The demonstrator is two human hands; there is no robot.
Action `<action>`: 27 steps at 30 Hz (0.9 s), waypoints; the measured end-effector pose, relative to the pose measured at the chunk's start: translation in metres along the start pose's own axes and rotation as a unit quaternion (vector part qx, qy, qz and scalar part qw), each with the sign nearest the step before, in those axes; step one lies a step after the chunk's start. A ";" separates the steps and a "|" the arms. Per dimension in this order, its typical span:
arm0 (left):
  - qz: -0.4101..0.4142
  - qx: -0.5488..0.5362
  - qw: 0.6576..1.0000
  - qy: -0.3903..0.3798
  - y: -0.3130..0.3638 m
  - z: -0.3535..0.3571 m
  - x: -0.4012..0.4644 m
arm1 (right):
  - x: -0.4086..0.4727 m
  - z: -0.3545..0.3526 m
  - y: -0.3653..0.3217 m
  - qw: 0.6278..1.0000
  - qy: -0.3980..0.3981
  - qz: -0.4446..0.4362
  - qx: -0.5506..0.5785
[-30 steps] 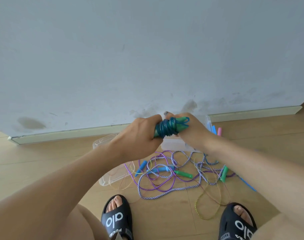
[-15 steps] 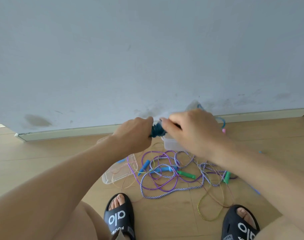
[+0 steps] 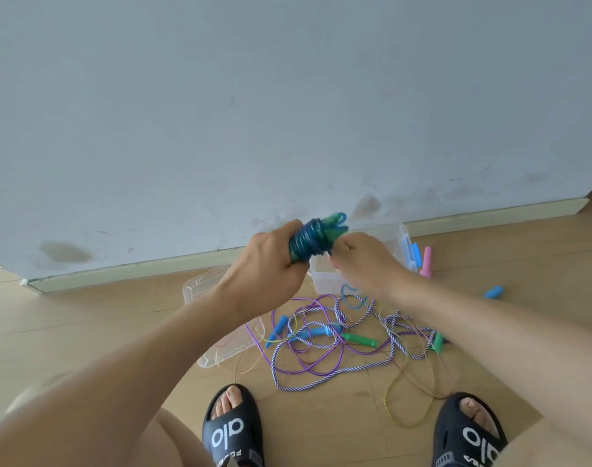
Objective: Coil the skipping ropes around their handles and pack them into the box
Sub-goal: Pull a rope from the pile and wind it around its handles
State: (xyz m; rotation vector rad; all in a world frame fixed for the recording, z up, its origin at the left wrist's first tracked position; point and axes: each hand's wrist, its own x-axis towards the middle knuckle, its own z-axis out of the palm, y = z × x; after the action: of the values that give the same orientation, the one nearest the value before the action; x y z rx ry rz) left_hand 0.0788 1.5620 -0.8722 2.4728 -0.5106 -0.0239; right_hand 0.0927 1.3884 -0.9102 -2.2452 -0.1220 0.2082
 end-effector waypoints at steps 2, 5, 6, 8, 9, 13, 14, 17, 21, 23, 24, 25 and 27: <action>-0.082 -0.030 0.996 0.005 0.000 -0.001 0.007 | -0.015 0.011 -0.009 0.999 0.016 0.019 0.047; -0.180 -0.044 0.983 0.006 -0.013 -0.006 0.016 | -0.041 0.015 -0.025 1.000 0.022 0.005 0.002; -0.174 -0.015 0.985 -0.004 -0.019 -0.006 0.017 | -0.048 0.013 -0.030 0.999 0.024 -0.015 -0.030; -0.149 0.042 0.988 -0.028 -0.027 -0.002 0.015 | -0.055 0.005 -0.038 0.989 0.036 -0.063 -0.125; -0.138 0.070 0.987 -0.038 -0.028 0.000 0.013 | -0.055 0.000 -0.041 0.979 0.042 -0.090 -0.177; -0.047 0.194 0.977 -0.079 -0.022 0.007 0.007 | -0.038 -0.024 -0.043 0.917 0.090 -0.200 -0.334; -0.023 0.216 0.972 -0.085 -0.019 0.008 0.007 | -0.034 -0.028 -0.042 0.911 0.095 -0.209 -0.342; 0.038 0.250 0.961 -0.116 -0.008 0.005 0.004 | -0.020 -0.040 -0.038 0.902 0.108 -0.225 -0.353; 0.117 0.138 0.974 -0.140 -0.001 0.002 -0.004 | -0.009 -0.044 -0.031 0.944 0.072 -0.196 -0.254; 0.105 0.018 0.987 -0.118 0.003 0.000 -0.008 | -0.006 -0.044 -0.024 0.977 0.046 -0.145 -0.151; 0.090 -0.039 0.990 -0.096 0.005 -0.001 -0.009 | -0.005 -0.042 -0.020 0.986 0.038 -0.118 -0.108; 0.065 -0.082 0.992 -0.072 0.008 -0.002 -0.009 | -0.006 -0.040 -0.016 0.992 0.032 -0.095 -0.079; -0.006 -0.120 0.992 -0.038 0.009 -0.003 -0.008 | -0.011 -0.029 -0.015 0.996 0.029 -0.065 -0.053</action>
State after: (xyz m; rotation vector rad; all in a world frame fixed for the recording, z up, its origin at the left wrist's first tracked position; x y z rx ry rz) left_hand 0.0687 1.5599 -0.8652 2.2447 -0.4955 -0.1755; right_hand 0.0875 1.3741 -0.8790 -2.3373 -0.2517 0.0672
